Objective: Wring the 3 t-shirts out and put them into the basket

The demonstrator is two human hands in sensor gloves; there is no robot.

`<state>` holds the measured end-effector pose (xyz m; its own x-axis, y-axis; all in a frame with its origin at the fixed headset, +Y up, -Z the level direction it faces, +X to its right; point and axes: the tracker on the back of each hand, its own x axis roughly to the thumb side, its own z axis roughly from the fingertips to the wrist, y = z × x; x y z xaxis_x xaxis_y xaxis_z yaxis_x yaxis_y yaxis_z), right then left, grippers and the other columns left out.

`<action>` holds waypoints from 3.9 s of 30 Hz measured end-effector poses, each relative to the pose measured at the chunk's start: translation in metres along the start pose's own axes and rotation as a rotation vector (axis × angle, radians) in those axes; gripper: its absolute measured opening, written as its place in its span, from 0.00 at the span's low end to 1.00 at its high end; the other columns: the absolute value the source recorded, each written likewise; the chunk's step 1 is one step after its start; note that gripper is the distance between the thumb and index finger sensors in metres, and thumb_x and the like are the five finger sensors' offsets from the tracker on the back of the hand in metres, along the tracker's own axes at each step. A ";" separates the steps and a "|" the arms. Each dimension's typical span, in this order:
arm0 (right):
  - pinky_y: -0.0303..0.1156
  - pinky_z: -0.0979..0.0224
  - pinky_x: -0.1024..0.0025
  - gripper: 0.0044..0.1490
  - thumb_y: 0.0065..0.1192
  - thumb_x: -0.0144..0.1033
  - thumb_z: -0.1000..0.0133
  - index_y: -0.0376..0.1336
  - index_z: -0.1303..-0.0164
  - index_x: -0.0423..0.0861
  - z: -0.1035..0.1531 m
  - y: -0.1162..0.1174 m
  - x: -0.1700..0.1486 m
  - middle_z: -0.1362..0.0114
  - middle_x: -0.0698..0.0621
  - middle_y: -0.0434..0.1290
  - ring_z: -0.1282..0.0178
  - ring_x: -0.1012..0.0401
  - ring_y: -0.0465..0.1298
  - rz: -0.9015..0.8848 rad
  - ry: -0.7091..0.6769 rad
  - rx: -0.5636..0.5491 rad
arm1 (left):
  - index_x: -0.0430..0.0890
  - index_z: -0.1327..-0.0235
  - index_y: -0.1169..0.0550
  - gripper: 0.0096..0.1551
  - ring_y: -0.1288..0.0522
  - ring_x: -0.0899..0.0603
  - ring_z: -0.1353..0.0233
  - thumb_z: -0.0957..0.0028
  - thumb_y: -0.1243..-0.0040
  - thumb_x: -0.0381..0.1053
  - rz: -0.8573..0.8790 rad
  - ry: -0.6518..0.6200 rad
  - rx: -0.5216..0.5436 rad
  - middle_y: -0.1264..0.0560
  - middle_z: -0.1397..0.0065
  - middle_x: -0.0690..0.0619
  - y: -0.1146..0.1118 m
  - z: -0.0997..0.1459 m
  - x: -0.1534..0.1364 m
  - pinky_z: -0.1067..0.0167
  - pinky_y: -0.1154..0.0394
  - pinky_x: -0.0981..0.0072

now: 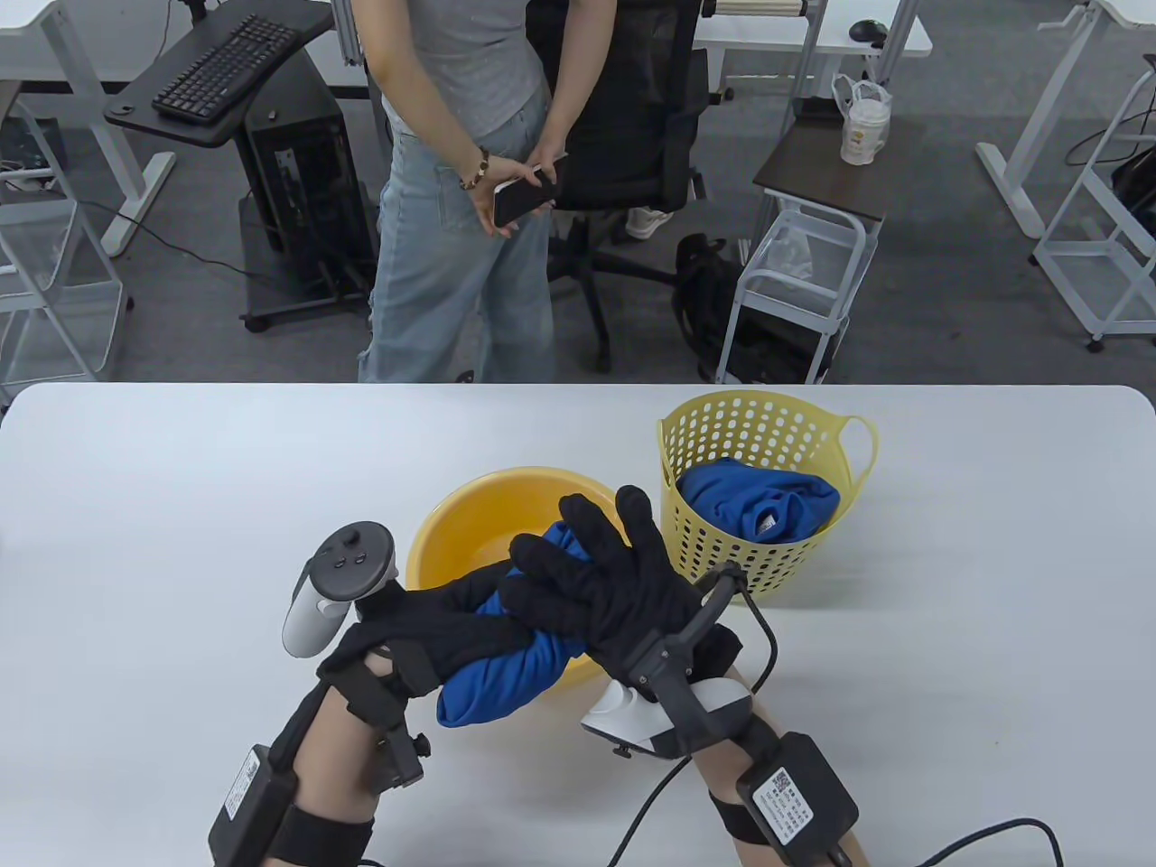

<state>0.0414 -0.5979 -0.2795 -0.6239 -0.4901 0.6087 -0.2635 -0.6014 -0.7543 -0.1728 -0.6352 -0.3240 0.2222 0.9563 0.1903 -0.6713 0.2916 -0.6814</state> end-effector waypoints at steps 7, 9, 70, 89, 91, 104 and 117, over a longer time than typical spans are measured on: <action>0.75 0.35 0.35 0.55 0.87 0.40 0.56 0.54 0.26 0.43 0.001 0.004 -0.016 0.34 0.39 0.72 0.44 0.42 0.81 -0.285 0.128 0.016 | 0.47 0.10 0.55 0.62 0.20 0.33 0.35 0.36 0.33 0.74 0.117 -0.017 0.018 0.33 0.18 0.34 -0.002 -0.002 -0.006 0.46 0.18 0.48; 0.79 0.44 0.40 0.53 0.86 0.40 0.55 0.55 0.26 0.44 0.001 0.004 -0.018 0.36 0.38 0.73 0.56 0.46 0.83 -0.237 0.178 0.033 | 0.53 0.09 0.54 0.58 0.22 0.32 0.32 0.35 0.39 0.77 0.156 -0.030 0.059 0.36 0.15 0.35 0.000 0.000 -0.010 0.44 0.19 0.48; 0.78 0.77 0.68 0.46 0.80 0.22 0.55 0.53 0.32 0.38 0.039 0.100 -0.021 0.46 0.32 0.72 0.78 0.59 0.76 -0.995 1.054 0.199 | 0.44 0.17 0.57 0.68 0.20 0.34 0.32 0.50 0.26 0.67 -1.527 0.090 0.760 0.37 0.17 0.36 -0.058 -0.020 0.005 0.45 0.18 0.47; 0.79 0.65 0.52 0.47 0.84 0.23 0.55 0.58 0.29 0.38 0.079 0.044 -0.116 0.34 0.31 0.72 0.67 0.46 0.80 -0.937 1.273 -0.110 | 0.53 0.16 0.65 0.63 0.40 0.27 0.15 0.41 0.44 0.77 -0.688 -0.113 0.705 0.56 0.08 0.34 -0.012 0.014 0.020 0.25 0.35 0.32; 0.79 0.65 0.51 0.47 0.84 0.22 0.53 0.57 0.28 0.37 0.101 0.032 -0.138 0.33 0.29 0.71 0.66 0.45 0.80 -0.709 1.367 -0.177 | 0.52 0.16 0.66 0.62 0.39 0.27 0.16 0.40 0.45 0.76 -0.766 -0.059 0.725 0.57 0.09 0.33 -0.009 0.013 0.014 0.26 0.34 0.32; 0.39 0.38 0.11 0.44 0.49 0.54 0.35 0.70 0.28 0.30 0.121 0.099 -0.128 0.21 0.24 0.66 0.23 0.24 0.60 -0.317 1.061 0.454 | 0.52 0.16 0.67 0.60 0.41 0.25 0.17 0.37 0.47 0.76 -1.010 0.242 0.720 0.63 0.10 0.30 -0.008 0.003 -0.009 0.27 0.35 0.32; 0.40 0.39 0.12 0.48 0.54 0.59 0.35 0.46 0.13 0.43 0.105 0.077 -0.122 0.13 0.23 0.46 0.20 0.21 0.46 -0.276 0.986 0.330 | 0.60 0.15 0.63 0.55 0.63 0.25 0.14 0.39 0.50 0.78 -1.096 0.383 0.735 0.67 0.08 0.44 0.015 0.015 -0.019 0.22 0.52 0.27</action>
<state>0.1740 -0.6507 -0.3863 -0.9303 0.3253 0.1697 -0.3669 -0.8262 -0.4275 -0.1979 -0.6487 -0.3271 0.9751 0.1994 0.0969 -0.2173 0.9462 0.2399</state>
